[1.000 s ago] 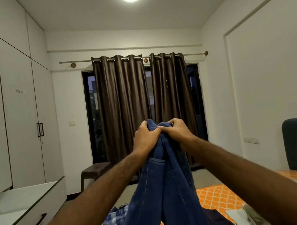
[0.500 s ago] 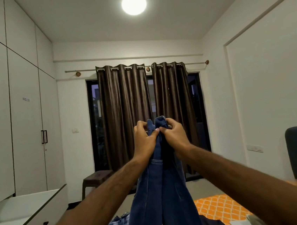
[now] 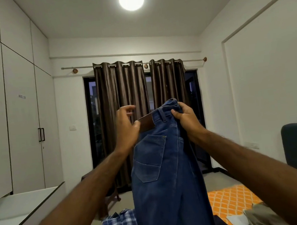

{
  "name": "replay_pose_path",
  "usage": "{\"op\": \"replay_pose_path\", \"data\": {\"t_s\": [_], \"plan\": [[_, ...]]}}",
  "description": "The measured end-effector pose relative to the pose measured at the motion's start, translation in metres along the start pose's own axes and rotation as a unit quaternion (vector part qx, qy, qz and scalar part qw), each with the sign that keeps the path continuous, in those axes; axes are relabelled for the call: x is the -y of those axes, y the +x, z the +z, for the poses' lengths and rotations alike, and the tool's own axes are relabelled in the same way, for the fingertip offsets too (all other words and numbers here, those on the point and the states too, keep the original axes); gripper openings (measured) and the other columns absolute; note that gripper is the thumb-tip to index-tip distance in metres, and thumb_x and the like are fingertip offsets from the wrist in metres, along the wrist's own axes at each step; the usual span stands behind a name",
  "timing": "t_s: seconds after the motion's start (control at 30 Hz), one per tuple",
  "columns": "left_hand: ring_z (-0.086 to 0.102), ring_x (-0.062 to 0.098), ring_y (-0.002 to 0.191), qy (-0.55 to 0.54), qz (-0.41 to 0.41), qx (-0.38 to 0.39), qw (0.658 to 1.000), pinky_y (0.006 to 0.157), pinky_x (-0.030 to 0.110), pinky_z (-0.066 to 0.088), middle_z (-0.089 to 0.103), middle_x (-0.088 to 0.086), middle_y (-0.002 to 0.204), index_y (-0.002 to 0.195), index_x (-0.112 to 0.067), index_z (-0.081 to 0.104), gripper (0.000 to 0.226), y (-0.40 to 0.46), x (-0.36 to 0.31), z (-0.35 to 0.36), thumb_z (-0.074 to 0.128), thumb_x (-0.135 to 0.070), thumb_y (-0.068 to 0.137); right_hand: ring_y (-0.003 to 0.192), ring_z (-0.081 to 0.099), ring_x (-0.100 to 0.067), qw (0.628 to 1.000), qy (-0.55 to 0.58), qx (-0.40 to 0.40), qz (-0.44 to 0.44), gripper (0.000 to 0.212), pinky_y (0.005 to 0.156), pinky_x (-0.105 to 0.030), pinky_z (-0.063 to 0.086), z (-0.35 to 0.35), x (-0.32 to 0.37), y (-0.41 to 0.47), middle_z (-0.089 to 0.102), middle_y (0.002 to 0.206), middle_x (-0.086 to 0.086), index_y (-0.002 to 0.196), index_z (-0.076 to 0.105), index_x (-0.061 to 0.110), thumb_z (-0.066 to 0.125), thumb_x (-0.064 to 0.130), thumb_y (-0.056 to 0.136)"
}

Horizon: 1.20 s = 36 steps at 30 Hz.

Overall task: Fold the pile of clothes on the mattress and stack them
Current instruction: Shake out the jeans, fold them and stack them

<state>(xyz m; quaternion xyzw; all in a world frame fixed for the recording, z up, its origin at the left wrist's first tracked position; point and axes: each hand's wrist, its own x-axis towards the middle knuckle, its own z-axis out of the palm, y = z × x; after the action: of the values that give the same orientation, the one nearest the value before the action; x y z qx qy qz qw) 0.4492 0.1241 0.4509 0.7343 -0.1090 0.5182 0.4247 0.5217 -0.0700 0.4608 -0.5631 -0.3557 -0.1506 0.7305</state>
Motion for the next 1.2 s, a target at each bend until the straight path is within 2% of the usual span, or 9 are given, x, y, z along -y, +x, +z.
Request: {"op": "replay_pose_path", "data": {"t_s": [0.1, 0.17, 0.27, 0.4, 0.57, 0.73, 0.9, 1.07, 1.2], "plan": [[0.048, 0.023, 0.131, -0.012, -0.185, 0.060, 0.981, 0.106, 0.044, 0.045, 0.044, 0.005, 0.147, 0.148, -0.019, 0.036, 0.091, 0.007, 0.013, -0.017, 0.080, -0.051, 0.075, 0.095, 0.073, -0.018, 0.997, 0.075, 0.027, 0.009, 0.023, 0.076, -0.030, 0.060, -0.011, 0.017, 0.010, 0.074, 0.110, -0.007, 0.122, 0.062, 0.012, 0.049, 0.007, 0.104], [0.063, 0.018, 0.115, -0.122, -0.258, 0.148, 0.947, 0.090, 0.035, 0.054, 0.059, 0.006, 0.136, 0.143, -0.015, 0.046, 0.086, 0.005, 0.009, -0.018, 0.072, -0.058, 0.073, 0.097, 0.073, -0.020, 0.993, 0.095, 0.061, 0.014, 0.024, 0.078, -0.032, 0.060, -0.013, 0.028, 0.017, 0.074, 0.113, -0.009, 0.125, 0.062, 0.012, 0.050, 0.010, 0.104], [0.073, 0.012, 0.094, -0.211, -0.177, 0.134, 0.952, 0.073, 0.021, 0.057, 0.071, 0.009, 0.117, 0.119, -0.014, 0.062, 0.033, 0.017, -0.006, -0.014, 0.066, -0.032, 0.092, 0.098, 0.072, -0.021, 0.990, 0.106, 0.088, 0.017, 0.027, 0.077, -0.032, 0.060, -0.013, 0.041, 0.027, 0.074, 0.115, -0.010, 0.128, 0.061, 0.011, 0.050, 0.014, 0.104], [0.065, 0.019, 0.112, -0.094, -0.046, 0.087, 0.991, 0.095, 0.033, 0.053, 0.068, 0.003, 0.120, 0.126, -0.016, 0.056, 0.042, 0.052, -0.035, -0.019, 0.071, -0.034, 0.090, 0.108, 0.069, -0.025, 0.999, -0.002, 0.025, -0.029, 0.022, 0.080, -0.031, 0.058, -0.018, 0.052, 0.041, 0.071, 0.117, -0.008, 0.125, 0.059, 0.018, 0.049, 0.017, 0.106], [0.064, 0.011, 0.100, 0.100, 0.190, 0.049, 0.976, 0.085, 0.026, 0.053, 0.065, -0.003, 0.115, 0.126, -0.019, 0.048, 0.034, 0.083, -0.092, -0.025, 0.058, -0.037, 0.099, 0.105, 0.064, -0.002, 0.979, -0.096, -0.089, -0.154, 0.022, 0.084, -0.017, 0.054, -0.012, 0.075, 0.045, 0.065, 0.117, 0.009, 0.129, 0.053, 0.024, 0.046, 0.024, 0.107], [0.061, 0.014, 0.110, 0.035, 0.078, 0.082, 0.993, 0.089, 0.024, 0.045, 0.064, -0.001, 0.121, 0.132, -0.017, 0.053, 0.040, 0.105, -0.112, -0.034, 0.058, -0.040, 0.099, 0.096, 0.059, 0.002, 0.968, -0.144, -0.118, -0.169, 0.024, 0.091, -0.028, 0.052, -0.006, 0.098, 0.043, 0.063, 0.115, 0.006, 0.128, 0.054, 0.017, 0.045, 0.025, 0.108], [0.069, 0.010, 0.082, -0.026, 0.049, 0.040, 0.998, 0.067, 0.018, 0.053, 0.072, -0.003, 0.091, 0.098, -0.016, 0.069, 0.038, 0.114, -0.152, -0.056, 0.064, -0.053, 0.092, 0.096, 0.071, -0.016, 0.979, -0.053, -0.082, -0.178, 0.038, 0.076, -0.027, 0.058, -0.009, 0.148, 0.042, 0.072, 0.111, -0.009, 0.122, 0.062, 0.007, 0.055, 0.038, 0.102], [0.074, 0.020, 0.088, -0.068, -0.039, 0.130, 0.988, 0.077, 0.029, 0.059, 0.075, 0.007, 0.101, 0.111, -0.009, 0.066, 0.057, 0.133, -0.206, -0.083, 0.066, -0.060, 0.086, 0.091, 0.073, -0.020, 0.994, 0.021, -0.002, -0.104, 0.041, 0.081, -0.035, 0.060, -0.007, 0.214, 0.042, 0.076, 0.105, -0.008, 0.113, 0.069, 0.008, 0.063, 0.045, 0.096], [0.071, 0.013, 0.076, -0.101, -0.076, 0.218, 0.968, 0.066, 0.024, 0.059, 0.072, 0.005, 0.099, 0.115, -0.007, 0.063, 0.043, 0.150, -0.217, -0.092, 0.055, -0.046, 0.098, 0.079, 0.074, -0.020, 0.996, 0.077, 0.030, -0.036, 0.037, 0.067, -0.031, 0.060, -0.001, 0.238, 0.054, 0.076, 0.097, -0.009, 0.112, 0.069, 0.005, 0.068, 0.038, 0.093]]}}
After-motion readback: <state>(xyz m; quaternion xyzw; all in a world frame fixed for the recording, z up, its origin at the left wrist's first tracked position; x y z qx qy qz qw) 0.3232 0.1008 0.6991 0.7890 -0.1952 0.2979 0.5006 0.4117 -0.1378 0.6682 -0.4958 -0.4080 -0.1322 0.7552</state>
